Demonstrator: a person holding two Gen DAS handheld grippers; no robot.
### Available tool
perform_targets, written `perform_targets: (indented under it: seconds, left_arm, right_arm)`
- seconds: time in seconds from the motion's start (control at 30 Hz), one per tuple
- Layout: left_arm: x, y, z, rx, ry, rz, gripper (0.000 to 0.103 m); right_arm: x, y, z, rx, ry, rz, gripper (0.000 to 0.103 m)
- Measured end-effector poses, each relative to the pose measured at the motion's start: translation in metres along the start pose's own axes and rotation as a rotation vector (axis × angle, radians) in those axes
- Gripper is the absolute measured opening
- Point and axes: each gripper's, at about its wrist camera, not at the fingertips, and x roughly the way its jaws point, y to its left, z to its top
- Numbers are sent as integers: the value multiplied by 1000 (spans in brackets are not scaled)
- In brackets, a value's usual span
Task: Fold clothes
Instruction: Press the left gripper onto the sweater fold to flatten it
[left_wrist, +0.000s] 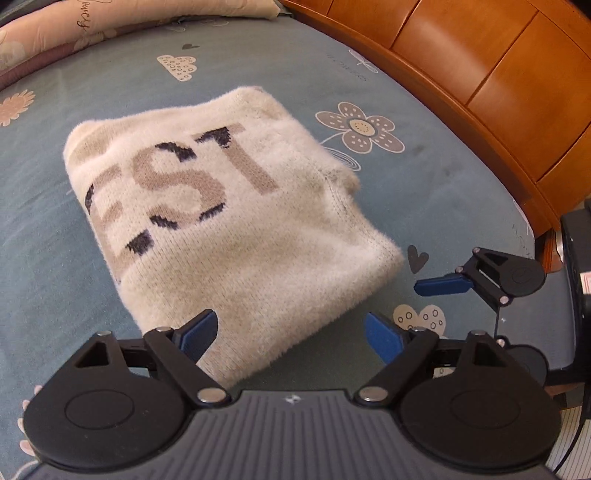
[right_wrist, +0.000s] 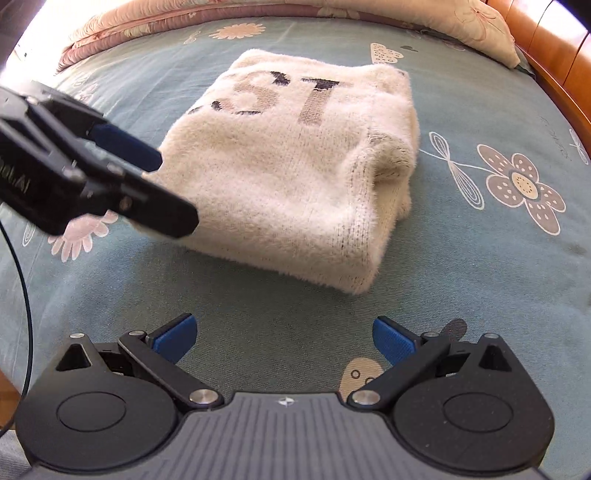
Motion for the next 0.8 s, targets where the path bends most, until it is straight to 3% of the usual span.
perform_targets:
  seconds: [0.27,0.37,0.5,0.67,0.73,0.8]
  left_arm:
    - [-1,16,-32,-72,115,-4,86]
    - [-13,26,-27,-68,56,16,86]
    - [-16,37,5,-12,-74,53,86]
    - [5,37,34,-4,-138,-10,87]
    - [19,38,35,-15,-122,-5,87]
    - [22,39,31,-8,-134,-21,95]
  right_arm:
    - [7,12,5,-13,33,-10,103]
    - [9,14,6,-12,43,-9,103]
    - [13,20,11,3,49,0,103]
    - [20,31,17,2,56,13,103]
    - [22,34,17,1,61,18,103]
    - [23,37,16,1,68,19,103]
